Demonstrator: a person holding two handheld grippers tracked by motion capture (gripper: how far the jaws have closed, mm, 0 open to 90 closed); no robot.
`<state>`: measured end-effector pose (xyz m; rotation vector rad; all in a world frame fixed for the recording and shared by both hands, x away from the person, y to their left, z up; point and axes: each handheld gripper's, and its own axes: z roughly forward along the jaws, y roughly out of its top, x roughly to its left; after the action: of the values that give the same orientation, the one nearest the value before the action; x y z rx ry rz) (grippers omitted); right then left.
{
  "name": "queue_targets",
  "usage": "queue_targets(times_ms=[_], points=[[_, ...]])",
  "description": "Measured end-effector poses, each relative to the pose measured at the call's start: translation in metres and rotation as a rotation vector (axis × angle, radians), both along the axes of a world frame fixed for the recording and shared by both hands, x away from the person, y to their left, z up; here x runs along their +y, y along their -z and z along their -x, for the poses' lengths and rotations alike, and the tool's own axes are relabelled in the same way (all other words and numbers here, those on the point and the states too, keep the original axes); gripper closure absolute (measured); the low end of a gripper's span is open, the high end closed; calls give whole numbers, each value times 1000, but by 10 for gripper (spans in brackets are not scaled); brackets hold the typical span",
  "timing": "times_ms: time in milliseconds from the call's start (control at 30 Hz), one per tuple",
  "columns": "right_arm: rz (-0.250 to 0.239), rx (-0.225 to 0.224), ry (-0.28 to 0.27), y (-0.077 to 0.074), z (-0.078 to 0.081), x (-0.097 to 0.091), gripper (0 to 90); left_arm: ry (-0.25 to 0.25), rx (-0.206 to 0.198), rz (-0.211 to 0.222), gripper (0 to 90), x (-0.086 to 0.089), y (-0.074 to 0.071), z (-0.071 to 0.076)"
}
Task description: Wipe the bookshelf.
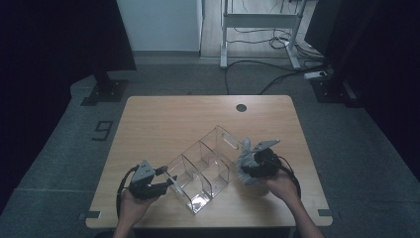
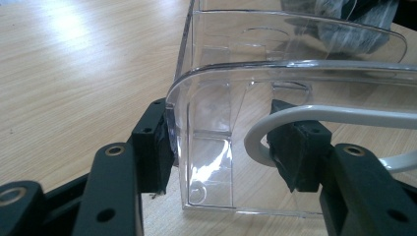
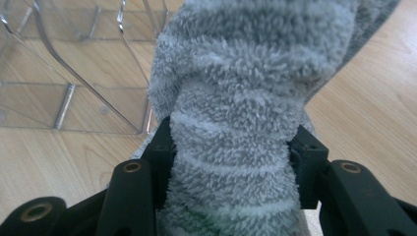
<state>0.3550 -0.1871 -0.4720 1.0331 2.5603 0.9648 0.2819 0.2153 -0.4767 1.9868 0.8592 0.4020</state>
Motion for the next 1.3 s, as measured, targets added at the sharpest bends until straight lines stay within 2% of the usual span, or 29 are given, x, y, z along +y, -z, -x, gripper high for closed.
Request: queue_targets(times_ms=[267,467,567,667,933,1100,1300], points=[[53,30,-11,17,-5,7,494,-3,1,1,446,-1,0,0],[119,62,-18,38,-9,13,494,-4,1,2,445,-1,0,0],[131,72,-23,44,-10,17,493,-5,1,4,444,-1,0,0],[144,69,-26,45,-10,19,492,-5,2,6,444,-1,1,0],[131,76,-24,47,-10,18,490,-6,2,7,443,-1,1,0],[132,69,-26,43,-5,16,491,-6,1,7,443,-1,1,0],[121,76,-28,35,4,5,493,-6,2,8,443,-1,1,0]])
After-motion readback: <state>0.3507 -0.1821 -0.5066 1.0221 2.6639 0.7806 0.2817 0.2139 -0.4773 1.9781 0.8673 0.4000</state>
